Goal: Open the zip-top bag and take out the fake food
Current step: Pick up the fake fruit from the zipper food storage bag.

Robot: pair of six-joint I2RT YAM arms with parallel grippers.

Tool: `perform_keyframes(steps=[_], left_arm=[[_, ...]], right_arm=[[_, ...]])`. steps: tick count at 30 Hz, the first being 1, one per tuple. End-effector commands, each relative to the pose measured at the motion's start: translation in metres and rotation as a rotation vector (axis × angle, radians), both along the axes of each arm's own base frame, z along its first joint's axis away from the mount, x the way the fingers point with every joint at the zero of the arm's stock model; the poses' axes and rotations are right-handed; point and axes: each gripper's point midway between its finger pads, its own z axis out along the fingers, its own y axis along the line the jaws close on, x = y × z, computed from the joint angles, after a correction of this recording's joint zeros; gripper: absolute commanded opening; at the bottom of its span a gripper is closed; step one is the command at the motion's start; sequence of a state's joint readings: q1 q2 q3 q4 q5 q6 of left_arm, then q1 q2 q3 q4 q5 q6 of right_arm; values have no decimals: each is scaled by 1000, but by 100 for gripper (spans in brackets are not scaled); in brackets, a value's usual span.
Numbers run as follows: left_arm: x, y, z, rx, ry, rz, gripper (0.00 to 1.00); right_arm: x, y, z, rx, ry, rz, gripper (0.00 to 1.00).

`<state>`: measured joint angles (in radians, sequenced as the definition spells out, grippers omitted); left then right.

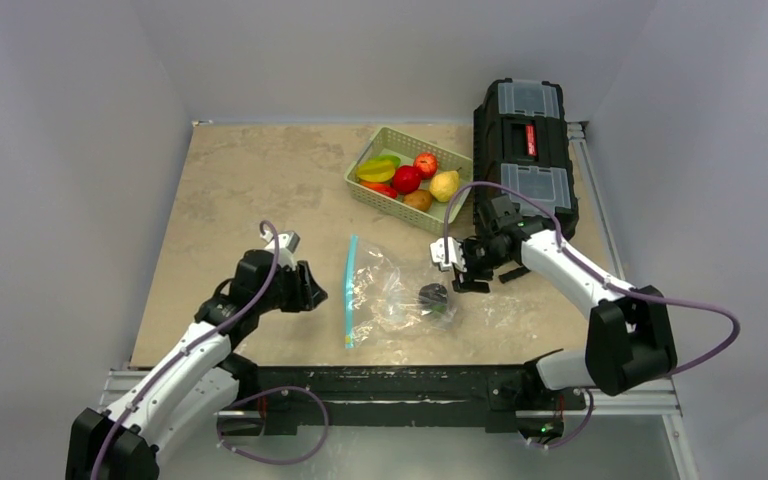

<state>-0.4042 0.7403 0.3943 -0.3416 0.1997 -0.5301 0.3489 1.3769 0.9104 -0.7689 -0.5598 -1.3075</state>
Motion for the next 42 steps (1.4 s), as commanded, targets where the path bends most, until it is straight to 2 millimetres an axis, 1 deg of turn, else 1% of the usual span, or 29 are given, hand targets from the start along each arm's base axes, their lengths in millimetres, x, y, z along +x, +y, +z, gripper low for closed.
perform_keyframes(steps=[1,5,8,11,14,16,20,22,24,26,28,32,34,38,42], left_arm=[[3,-10,3,-29,-26,-41,41],[2,-19,7,-61,-36,-80,39],[1,-25,9,-79,-45,-105,39],[0,-31,10,-97,-48,-125,39],[3,-36,9,-104,-47,-136,39],[8,-40,11,-109,-58,-146,38],[17,-50,9,-120,-57,-163,35],[23,-58,14,-149,-80,-183,33],[25,-67,17,-172,-88,-209,31],[25,-75,21,-200,-96,-236,28],[24,-80,22,-213,-96,-252,25],[20,-87,22,-232,-100,-275,24],[18,-89,21,-237,-98,-283,23],[14,-93,16,-238,-84,-298,23],[11,-94,11,-237,-72,-306,23]], right_arm=[[-8,10,5,22,11,44,62],[-23,19,16,69,25,120,62],[-30,23,22,88,35,149,64],[-31,26,19,90,40,152,67],[-26,29,9,55,37,124,67],[-25,30,6,41,37,119,66],[-28,34,12,56,46,127,65],[-31,35,15,68,56,134,65],[-34,36,16,77,71,139,65],[-34,37,13,73,82,130,65],[-32,37,6,51,100,102,65],[-26,36,-13,-14,122,50,63],[-23,36,-20,-43,122,30,60],[-14,35,-30,-98,100,-10,51],[-5,36,-34,-121,78,-40,38]])
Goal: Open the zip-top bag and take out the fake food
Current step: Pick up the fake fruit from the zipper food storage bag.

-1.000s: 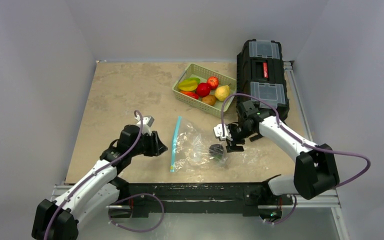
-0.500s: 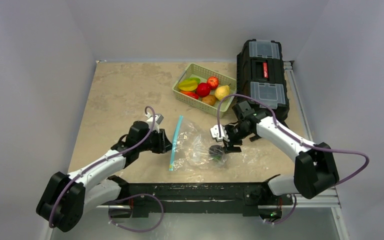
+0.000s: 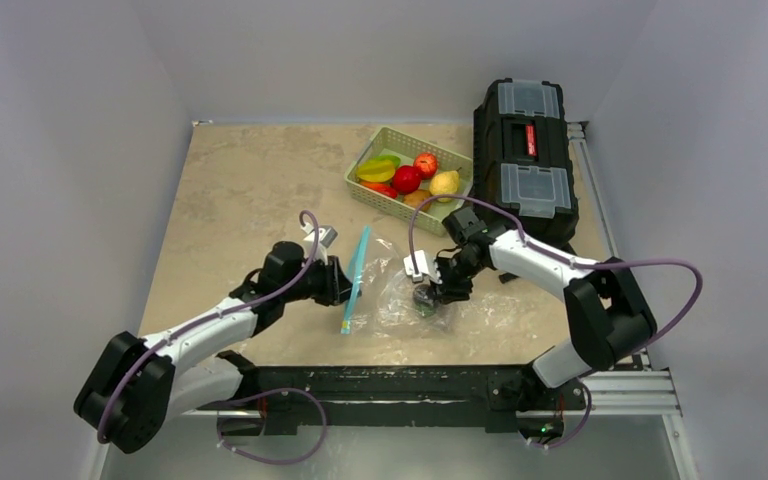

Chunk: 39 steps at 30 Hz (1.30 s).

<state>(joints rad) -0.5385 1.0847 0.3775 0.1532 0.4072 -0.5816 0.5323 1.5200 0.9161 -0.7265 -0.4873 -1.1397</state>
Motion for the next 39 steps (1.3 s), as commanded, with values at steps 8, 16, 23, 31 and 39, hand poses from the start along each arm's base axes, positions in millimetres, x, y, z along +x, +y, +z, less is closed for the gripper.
perform_keyframes(steps=[8,16,23,31,39], left_arm=[[-3,-13,3,-41,-16,-51,23],[-7,-24,0,-37,-4,-82,23],[-8,-30,4,-47,-17,-98,29],[-5,-30,-9,-43,-8,-84,58],[-3,-37,-14,-71,-4,-99,64]], right_arm=[[25,38,10,25,-77,-12,1],[45,69,27,97,-78,-13,0],[68,84,44,175,-122,-120,17],[30,65,71,206,-121,34,46],[10,46,45,105,-56,120,49]])
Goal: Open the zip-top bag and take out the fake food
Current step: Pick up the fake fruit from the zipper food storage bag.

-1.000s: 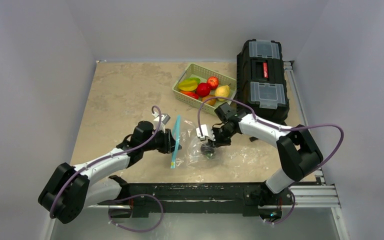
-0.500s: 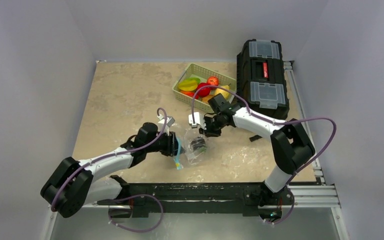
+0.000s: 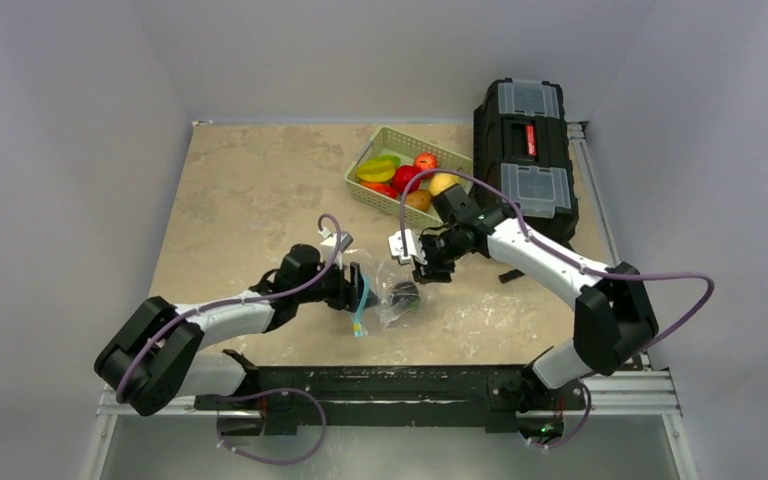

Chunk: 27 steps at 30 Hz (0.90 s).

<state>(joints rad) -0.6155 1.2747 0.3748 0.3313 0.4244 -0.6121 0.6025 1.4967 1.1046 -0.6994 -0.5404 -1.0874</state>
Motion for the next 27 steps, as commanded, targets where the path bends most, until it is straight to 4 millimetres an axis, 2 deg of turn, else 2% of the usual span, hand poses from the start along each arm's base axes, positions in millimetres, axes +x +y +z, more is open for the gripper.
perform_keyframes(steps=[1,7,13,21,27], left_arm=[[3,-10,9,-66,-42,-26,64],[-1,-20,13,-129,-40,-78,65],[-6,-34,21,-212,-32,-138,69],[-7,-46,8,-201,18,-151,74],[-2,-47,2,-177,30,-113,78]], right_arm=[[-26,-12,-31,-94,96,93,47],[-28,-10,-61,-183,81,83,43],[-31,1,-73,-194,116,75,28],[-32,21,-64,-127,161,68,11],[-41,33,-55,-66,213,91,1]])
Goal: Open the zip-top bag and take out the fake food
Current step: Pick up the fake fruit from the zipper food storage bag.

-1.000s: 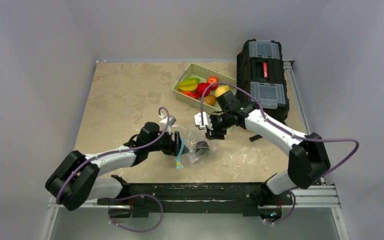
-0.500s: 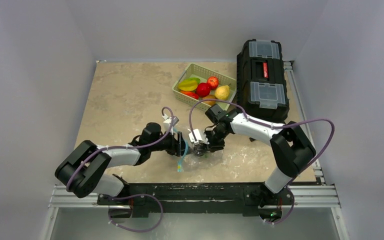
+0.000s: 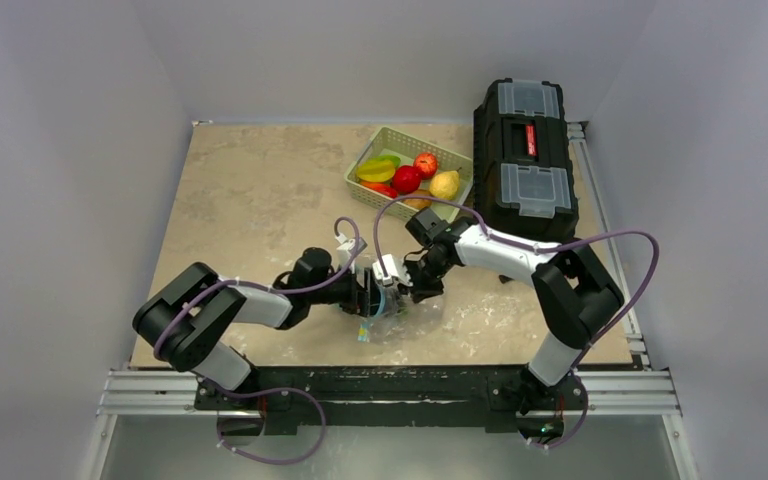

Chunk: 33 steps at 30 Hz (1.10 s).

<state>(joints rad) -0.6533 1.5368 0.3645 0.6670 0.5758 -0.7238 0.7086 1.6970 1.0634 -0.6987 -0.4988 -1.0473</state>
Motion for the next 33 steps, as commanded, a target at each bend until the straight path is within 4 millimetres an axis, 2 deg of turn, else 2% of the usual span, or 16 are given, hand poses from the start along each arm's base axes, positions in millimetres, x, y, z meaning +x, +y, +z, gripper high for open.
perform_keyframes(steps=[1,10,12,16,19,23,26,30,33], left_arm=[[14,-11,16,-45,-57,20,79],[20,-18,26,-155,-58,68,78],[20,-18,24,-174,-41,84,74],[22,-15,17,-190,-16,113,57],[23,-13,14,-186,-13,122,48],[24,-12,14,-166,-19,124,45],[24,-9,11,-146,-19,132,37],[23,-4,6,-111,-19,146,36],[23,-1,4,-86,-25,151,36]], right_arm=[[-4,28,23,123,41,22,0],[-17,43,33,196,139,42,0],[-16,43,35,201,139,33,1],[-12,40,38,198,108,24,11],[-12,38,41,199,95,24,17],[-12,36,42,194,85,28,25],[-11,33,45,191,72,33,28],[-12,28,57,213,54,46,35],[-15,26,68,241,32,68,45]])
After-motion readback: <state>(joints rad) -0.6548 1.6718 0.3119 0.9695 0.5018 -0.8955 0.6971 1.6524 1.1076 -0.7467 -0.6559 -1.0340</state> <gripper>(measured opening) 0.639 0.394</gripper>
